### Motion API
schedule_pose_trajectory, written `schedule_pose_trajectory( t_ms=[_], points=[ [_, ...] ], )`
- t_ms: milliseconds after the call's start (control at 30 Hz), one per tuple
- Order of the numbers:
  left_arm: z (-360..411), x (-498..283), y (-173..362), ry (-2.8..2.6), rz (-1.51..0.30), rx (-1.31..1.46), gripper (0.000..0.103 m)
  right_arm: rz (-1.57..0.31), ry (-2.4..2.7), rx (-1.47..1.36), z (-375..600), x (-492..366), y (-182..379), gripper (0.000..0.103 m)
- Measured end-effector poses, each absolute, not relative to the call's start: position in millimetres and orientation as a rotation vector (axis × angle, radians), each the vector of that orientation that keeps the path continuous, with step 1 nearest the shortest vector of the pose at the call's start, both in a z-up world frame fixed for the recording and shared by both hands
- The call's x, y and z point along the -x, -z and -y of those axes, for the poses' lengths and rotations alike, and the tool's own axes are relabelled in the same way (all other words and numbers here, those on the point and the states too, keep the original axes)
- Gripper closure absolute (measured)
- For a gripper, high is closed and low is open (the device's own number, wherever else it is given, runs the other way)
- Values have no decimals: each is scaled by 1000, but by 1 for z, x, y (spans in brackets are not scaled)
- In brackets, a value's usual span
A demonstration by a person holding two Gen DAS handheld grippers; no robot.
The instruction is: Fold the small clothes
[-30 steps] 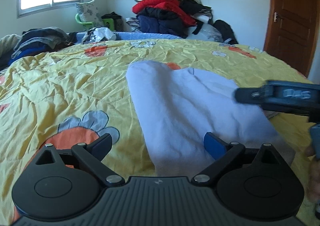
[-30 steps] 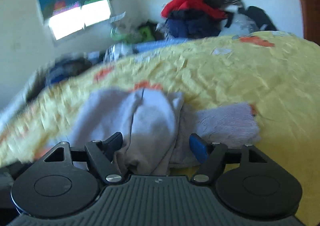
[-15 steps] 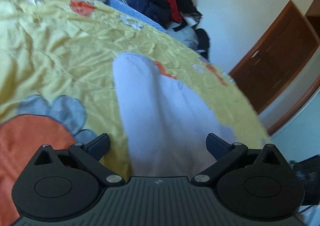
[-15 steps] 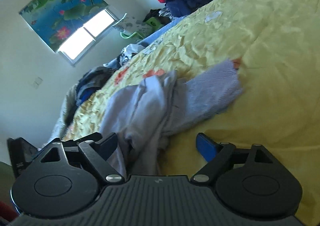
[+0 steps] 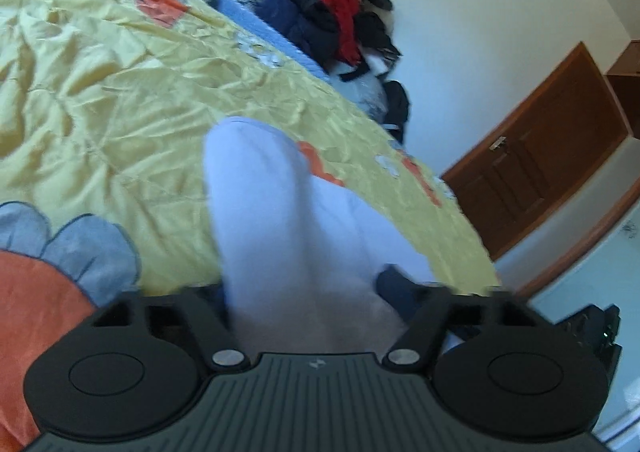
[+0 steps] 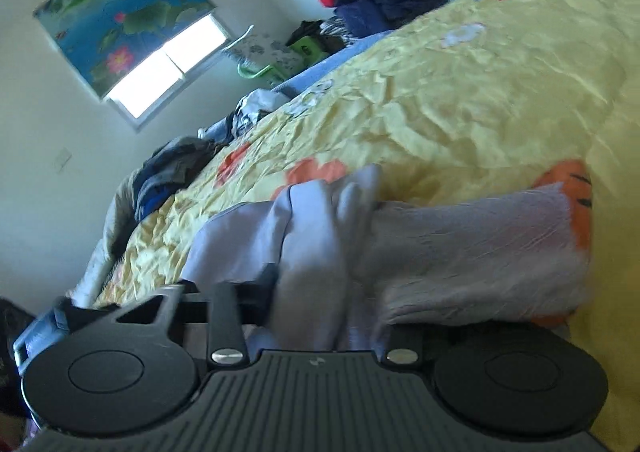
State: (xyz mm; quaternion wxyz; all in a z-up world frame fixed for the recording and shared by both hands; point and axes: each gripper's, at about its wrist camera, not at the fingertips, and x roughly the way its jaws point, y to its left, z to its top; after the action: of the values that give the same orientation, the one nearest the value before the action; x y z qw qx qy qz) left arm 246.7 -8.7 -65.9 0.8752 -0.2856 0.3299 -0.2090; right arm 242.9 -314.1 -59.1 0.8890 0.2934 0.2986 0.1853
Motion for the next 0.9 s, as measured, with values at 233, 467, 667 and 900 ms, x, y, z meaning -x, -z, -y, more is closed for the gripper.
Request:
schedule_pose_trajectory(
  t_ms=[233,467,667,900],
  points=[
    [11,-243,63,393,-674,516,83,-579,-366,-622,311,-235,59,76],
    [6,-222,42,399,-599,456,87,-526,-374,-654,308,-221,49,78],
    [-9,-210,21,384,-547,414,87,-492,-422,-684,296,-212,30,78],
    [-33,-200,2,334,-519,354,87,-490,-471,-695,270,-208,16,78]
  ],
)
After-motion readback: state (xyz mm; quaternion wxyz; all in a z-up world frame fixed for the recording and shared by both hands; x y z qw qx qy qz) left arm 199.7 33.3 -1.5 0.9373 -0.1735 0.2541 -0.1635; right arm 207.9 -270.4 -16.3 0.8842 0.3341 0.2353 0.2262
